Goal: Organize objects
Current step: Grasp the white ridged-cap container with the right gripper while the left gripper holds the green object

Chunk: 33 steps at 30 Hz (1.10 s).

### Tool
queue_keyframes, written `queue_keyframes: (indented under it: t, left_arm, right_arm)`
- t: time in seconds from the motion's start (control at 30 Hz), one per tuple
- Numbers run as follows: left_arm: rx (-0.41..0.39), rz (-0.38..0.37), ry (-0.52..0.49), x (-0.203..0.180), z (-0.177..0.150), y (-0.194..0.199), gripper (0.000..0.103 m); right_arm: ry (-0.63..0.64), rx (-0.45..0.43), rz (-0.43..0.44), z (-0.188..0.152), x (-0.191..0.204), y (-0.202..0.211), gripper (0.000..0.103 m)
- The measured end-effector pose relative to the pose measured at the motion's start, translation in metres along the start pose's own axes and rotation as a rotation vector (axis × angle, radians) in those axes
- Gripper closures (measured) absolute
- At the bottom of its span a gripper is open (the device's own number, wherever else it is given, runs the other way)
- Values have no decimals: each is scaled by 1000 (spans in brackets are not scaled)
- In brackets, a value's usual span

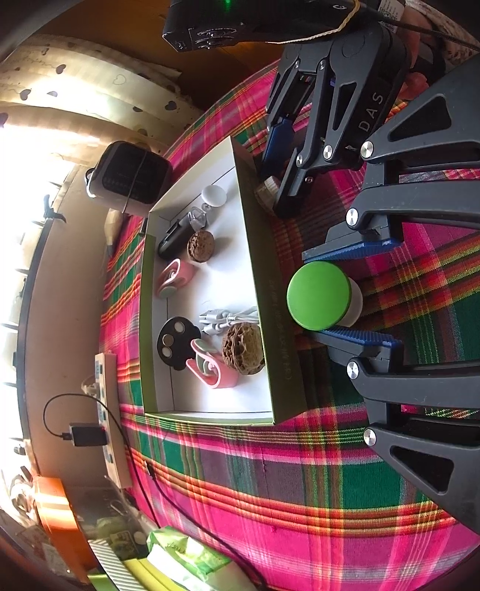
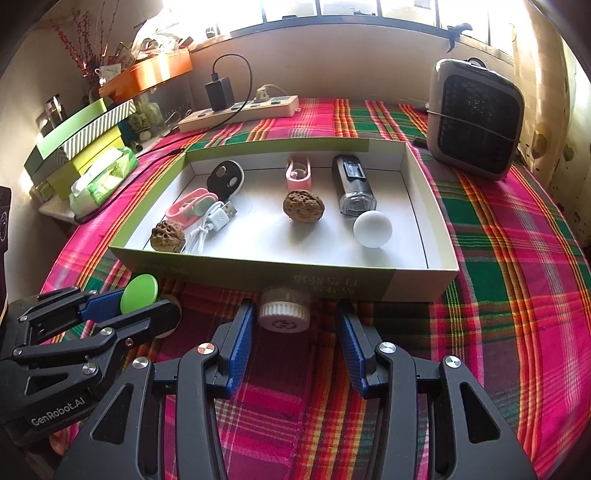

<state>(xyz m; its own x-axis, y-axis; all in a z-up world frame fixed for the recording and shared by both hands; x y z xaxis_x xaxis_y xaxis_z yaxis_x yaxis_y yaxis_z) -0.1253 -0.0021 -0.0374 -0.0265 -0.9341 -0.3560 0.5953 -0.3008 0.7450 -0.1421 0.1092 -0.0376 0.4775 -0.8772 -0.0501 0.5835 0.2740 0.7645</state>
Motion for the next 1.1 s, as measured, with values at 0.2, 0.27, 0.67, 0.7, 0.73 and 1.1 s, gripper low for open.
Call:
queue_keyframes:
  t: [0.2, 0.27, 0.67, 0.7, 0.73, 1.1]
  left_arm:
    - [-1, 2, 0, 0, 0, 1, 72]
    - [-2, 3, 2, 0, 1, 1, 72]
    - [-7, 9, 8, 2, 3, -1, 72]
    - [-7, 7, 8, 2, 2, 1, 72]
    - [-7, 8, 8, 2, 3, 1, 72]
    - [-11, 7, 6, 2, 3, 1, 73]
  right_arm:
    - [8, -1, 3, 0, 2, 1, 70]
    - [6, -7, 1, 0, 1, 2, 74]
    - [7, -9, -1, -1, 2, 2, 74]
    - [8, -8, 0, -1, 2, 2, 74]
    - [8, -8, 1, -1, 2, 2, 74]
    - [7, -11, -1, -2, 2, 4, 74]
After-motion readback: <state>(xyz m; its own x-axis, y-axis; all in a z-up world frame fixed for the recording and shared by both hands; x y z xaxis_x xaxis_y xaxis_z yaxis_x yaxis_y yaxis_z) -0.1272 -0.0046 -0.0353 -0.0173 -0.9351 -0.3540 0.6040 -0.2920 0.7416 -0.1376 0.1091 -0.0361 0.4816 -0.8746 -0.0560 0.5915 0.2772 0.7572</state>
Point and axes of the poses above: each gripper's, at about its wrist camera, not at the fingertips, and y roughly against the way its jaws point, x to its left, z to its top, the point moved 6 cm from there along -y, roughly the way its jaws point, and after that the axes turned 14 degrees about y, right-handed, at the moved point
